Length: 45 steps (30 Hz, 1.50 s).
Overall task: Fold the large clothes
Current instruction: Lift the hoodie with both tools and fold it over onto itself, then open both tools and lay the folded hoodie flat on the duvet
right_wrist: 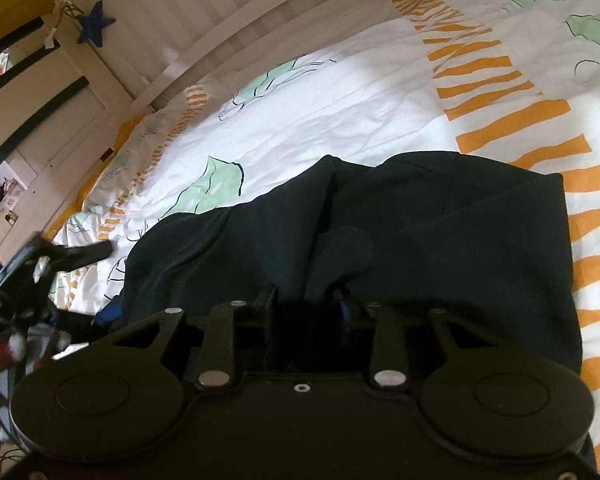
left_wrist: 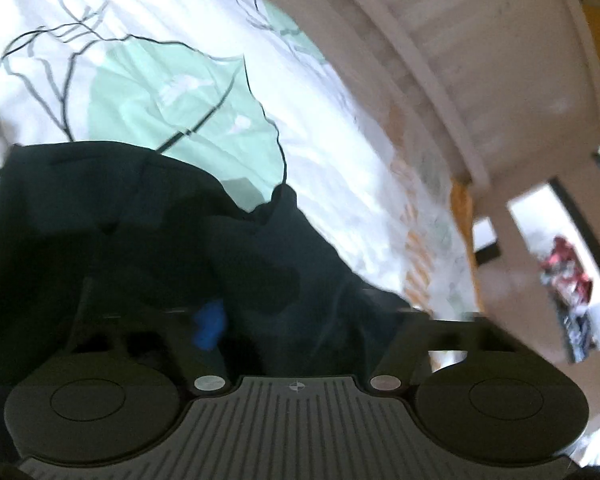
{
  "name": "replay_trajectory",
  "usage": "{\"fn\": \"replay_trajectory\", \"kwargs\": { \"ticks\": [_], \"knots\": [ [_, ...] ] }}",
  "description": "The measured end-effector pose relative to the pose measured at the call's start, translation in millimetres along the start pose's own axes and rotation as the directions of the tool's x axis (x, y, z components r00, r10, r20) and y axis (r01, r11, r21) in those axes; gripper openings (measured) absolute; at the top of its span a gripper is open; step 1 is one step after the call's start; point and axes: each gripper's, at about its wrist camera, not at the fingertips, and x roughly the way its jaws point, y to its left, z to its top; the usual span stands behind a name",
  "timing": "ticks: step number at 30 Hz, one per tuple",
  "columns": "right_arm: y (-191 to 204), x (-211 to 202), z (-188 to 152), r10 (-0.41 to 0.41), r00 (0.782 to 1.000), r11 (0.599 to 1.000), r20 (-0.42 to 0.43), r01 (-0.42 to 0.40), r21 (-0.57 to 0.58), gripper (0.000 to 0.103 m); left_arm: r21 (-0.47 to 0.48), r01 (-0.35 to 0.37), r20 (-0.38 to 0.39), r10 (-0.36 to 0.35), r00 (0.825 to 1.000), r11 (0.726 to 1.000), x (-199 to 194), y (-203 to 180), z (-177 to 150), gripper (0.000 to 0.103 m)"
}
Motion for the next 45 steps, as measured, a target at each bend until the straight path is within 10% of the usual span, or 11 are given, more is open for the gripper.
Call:
{"fn": "replay_trajectory", "kwargs": {
  "ticks": [2, 3, 6, 13, 17, 25, 32, 38, 45],
  "knots": [
    [1, -1, 0, -0.002, 1.0, 1.0, 0.001, 0.002, -0.007, 0.044, 0.03, 0.004, 0.002, -0.004, 1.0, 1.0, 1, -5, -3, 0.007],
    [3, -1, 1, -0.003, 1.0, 1.0, 0.003, 0.003, -0.013, 0.044, 0.033, -0.012, 0.018, 0.011, 1.0, 0.999, -1, -7, -5, 0.003],
    [10, -6, 3, -0.007, 1.0, 0.999, 0.012, 0.007, -0.048, 0.025, 0.02, 0.003, 0.049, -0.004, 0.999, 1.0, -15, -13, -9, 0.003],
    [14, -41, 11, 0.073, 0.995, 0.997, 0.066, -0.071, -0.035, 0.024, 0.146, -0.001, 0.056, -0.008, 0.998, 0.989, -54, -23, -28, 0.003],
    [-9, -19, -6, -0.035, 0.999, 0.999, -0.02, 0.035, 0.014, 0.037, 0.219, -0.15, 0.021, 0.148, 0.989, 0.964, -30, 1, -42, 0.018],
    [-3, -15, -19, -0.107, 0.994, 0.992, 0.032, 0.109, -0.061, 0.056, 0.326, -0.168, 0.061, 0.157, 0.986, 0.93, -28, 3, -50, 0.025],
    [15, -50, -28, -0.155, 0.98, 0.971, 0.123, 0.174, -0.166, 0.078, 0.42, -0.254, 0.208, 0.18, 0.961, 0.871, -69, -29, -64, 0.066],
    [39, -104, -44, -0.23, 0.935, 0.929, 0.271, 0.294, -0.225, 0.095, 0.486, -0.356, 0.36, 0.189, 0.914, 0.798, -121, -63, -99, 0.075],
    [81, -169, -77, -0.279, 0.823, 0.85, 0.495, 0.451, -0.272, 0.102, 0.461, -0.442, 0.409, 0.258, 0.875, 0.77, -171, -69, -147, 0.077]
  ]
}}
